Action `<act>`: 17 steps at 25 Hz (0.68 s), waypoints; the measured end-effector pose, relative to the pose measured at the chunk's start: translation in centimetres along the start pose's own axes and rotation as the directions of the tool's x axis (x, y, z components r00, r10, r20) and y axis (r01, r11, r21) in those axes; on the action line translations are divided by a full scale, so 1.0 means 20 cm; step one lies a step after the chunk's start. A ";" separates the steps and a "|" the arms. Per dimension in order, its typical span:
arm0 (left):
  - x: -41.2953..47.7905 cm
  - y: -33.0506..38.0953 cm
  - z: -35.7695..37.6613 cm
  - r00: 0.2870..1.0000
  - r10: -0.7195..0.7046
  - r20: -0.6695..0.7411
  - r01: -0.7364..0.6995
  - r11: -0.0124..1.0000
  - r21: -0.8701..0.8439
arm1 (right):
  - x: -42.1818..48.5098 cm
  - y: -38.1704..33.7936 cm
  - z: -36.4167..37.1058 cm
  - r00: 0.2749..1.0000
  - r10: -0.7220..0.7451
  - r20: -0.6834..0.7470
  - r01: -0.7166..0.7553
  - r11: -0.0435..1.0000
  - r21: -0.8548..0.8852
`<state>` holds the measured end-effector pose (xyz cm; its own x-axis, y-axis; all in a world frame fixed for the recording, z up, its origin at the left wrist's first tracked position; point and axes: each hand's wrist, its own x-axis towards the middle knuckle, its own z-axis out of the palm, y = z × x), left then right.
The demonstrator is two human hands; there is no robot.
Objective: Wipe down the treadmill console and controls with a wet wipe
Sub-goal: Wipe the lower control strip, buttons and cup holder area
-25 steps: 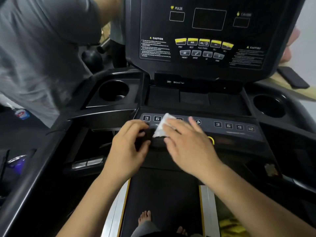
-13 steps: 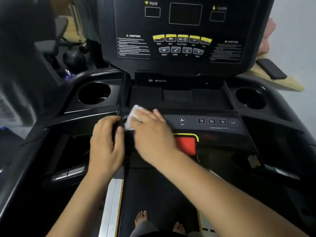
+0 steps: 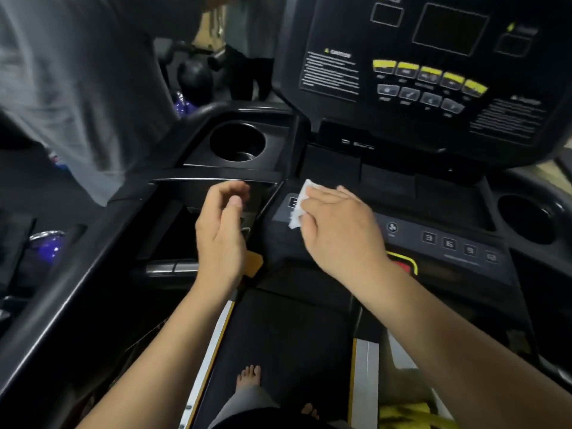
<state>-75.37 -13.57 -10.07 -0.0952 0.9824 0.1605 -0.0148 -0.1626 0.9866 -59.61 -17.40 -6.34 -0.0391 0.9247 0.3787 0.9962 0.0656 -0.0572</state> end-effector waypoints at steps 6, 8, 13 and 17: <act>0.06 -0.02 0.00 0.975 -0.168 0.146 0.184 0.977 -0.105 | -0.06 -0.11 0.02 0.944 -0.319 0.086 0.310 0.946 0.098; 0.06 -0.02 0.00 0.964 -0.223 0.145 0.245 0.956 -0.159 | -0.12 -0.06 0.00 0.900 -0.419 0.124 0.408 0.907 0.104; 0.05 0.00 0.00 0.948 -0.280 0.151 0.297 0.948 -0.111 | 0.13 0.15 -0.02 0.998 -0.027 0.060 0.018 0.990 0.141; 0.04 0.01 0.00 0.973 -0.173 0.155 0.179 0.984 -0.026 | -0.13 0.00 0.05 0.943 -0.331 0.028 0.321 0.930 0.177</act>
<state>-75.40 -12.90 -9.81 0.0644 0.9979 -0.0095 -0.0573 0.0132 0.9983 -59.67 -19.47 -8.16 -0.3684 0.8612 0.3501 0.9005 0.4241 -0.0956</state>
